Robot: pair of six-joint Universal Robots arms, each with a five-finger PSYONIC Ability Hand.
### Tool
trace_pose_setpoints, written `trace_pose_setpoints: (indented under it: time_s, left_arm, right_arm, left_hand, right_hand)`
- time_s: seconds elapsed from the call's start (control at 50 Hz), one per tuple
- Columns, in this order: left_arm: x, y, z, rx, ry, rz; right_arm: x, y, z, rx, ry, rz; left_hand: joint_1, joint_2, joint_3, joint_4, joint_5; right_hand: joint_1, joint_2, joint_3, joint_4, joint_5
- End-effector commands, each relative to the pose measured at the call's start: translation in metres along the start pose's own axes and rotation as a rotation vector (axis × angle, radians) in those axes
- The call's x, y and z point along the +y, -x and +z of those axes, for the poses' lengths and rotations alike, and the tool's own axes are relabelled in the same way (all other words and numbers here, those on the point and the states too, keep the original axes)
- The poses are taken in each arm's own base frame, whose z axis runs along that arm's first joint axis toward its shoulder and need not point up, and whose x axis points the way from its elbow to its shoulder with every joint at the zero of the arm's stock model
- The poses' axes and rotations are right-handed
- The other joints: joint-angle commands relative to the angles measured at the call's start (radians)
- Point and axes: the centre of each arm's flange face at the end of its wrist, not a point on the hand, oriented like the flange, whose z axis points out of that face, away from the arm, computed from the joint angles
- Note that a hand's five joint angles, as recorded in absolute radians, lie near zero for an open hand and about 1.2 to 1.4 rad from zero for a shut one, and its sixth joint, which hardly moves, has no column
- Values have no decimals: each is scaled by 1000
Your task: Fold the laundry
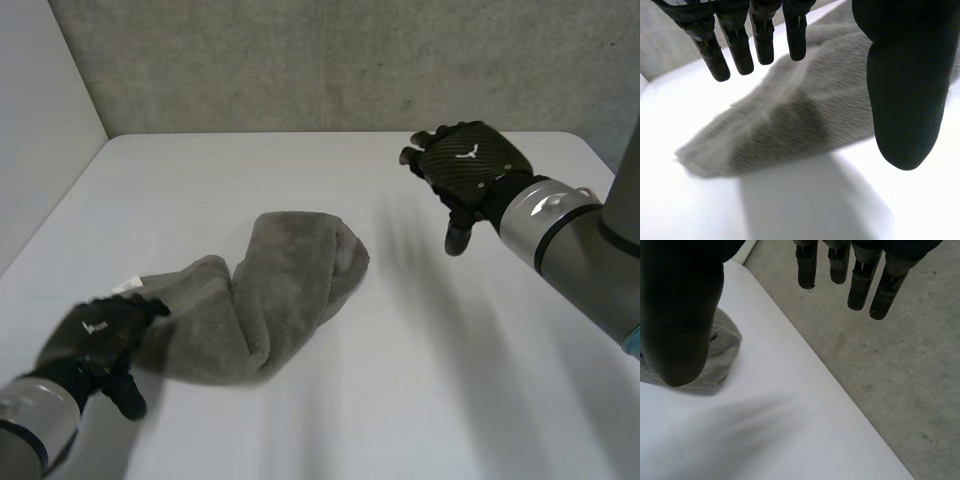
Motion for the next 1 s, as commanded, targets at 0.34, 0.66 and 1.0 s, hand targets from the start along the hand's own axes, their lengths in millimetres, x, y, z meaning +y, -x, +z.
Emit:
trace_pose_setpoints:
  time_s: [0.34,0.66,1.0]
  left_arm:
    - [-78,-2,56,55,-194,-156]
    - [-25,-20,100,108,10,-154]
    - [-37,-55,82,218,-64,-110]
  right_arm:
    - [-38,68,73,-294,-217,-4]
    - [45,115,144,-364,-90,-95]
    - [31,67,139,-172,-18,-144]
  left_hand:
    - [34,37,37,36,41]
    - [-63,-60,-60,-61,-56]
    - [1069,1072,1072,1071,1076]
  right_hand:
    - [-46,-12,-68,-87,-61]
    - [-46,-12,-68,-87,-61]
    - [1176,1210,1154,1135,1161]
